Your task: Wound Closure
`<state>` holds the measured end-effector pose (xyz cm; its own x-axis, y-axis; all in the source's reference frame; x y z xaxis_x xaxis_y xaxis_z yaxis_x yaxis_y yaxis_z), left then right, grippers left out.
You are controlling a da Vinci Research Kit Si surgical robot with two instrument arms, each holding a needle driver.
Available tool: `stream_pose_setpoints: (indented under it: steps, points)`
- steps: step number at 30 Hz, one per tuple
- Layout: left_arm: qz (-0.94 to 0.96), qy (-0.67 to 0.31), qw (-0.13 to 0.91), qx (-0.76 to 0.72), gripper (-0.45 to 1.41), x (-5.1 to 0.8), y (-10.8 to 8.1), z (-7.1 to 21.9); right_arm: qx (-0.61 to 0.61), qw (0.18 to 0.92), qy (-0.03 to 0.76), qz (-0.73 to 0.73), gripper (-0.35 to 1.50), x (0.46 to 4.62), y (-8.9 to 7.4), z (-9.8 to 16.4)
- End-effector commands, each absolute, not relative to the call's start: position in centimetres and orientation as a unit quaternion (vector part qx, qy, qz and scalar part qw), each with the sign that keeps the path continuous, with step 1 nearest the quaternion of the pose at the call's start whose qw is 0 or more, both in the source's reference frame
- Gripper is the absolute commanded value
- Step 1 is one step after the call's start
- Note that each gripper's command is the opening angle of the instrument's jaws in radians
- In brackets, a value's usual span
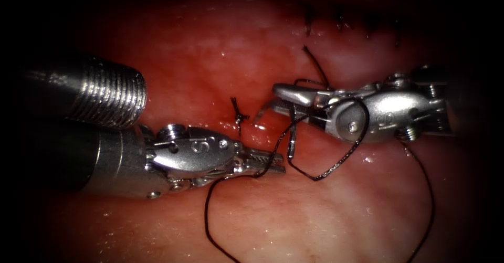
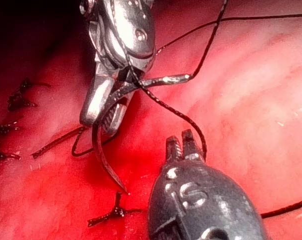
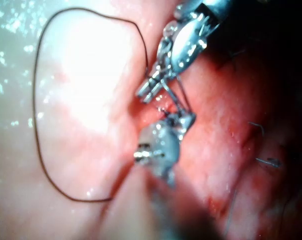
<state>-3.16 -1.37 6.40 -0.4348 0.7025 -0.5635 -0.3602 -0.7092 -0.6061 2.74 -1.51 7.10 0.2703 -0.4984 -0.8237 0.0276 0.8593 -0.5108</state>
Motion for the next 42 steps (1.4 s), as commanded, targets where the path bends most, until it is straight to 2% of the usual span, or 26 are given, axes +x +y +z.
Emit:
stream_pose_setpoints:
  steps: [1,6,11,42]
  points:
    - [0.826,-0.201,0.324,-0.415,-0.16,-3.21,-1.39,6.47,-0.205,0.773,0.573,-0.180,-0.35,2.79,-1.55,7.09]
    - [0.841,-0.191,0.321,-0.391,-0.16,-3.18,-1.43,6.56,-0.213,0.776,0.559,-0.199,-0.35,2.79,-1.55,7.02]
    - [0.849,-0.182,0.316,-0.382,-0.08,-3.23,-1.46,6.60,-0.221,0.781,0.543,-0.214,-0.35,2.80,-1.52,7.02]
    - [0.886,-0.188,0.290,-0.308,-0.08,-3.14,-1.72,6.89,-0.244,0.803,0.484,-0.245,-0.35,2.74,-1.47,7.31]
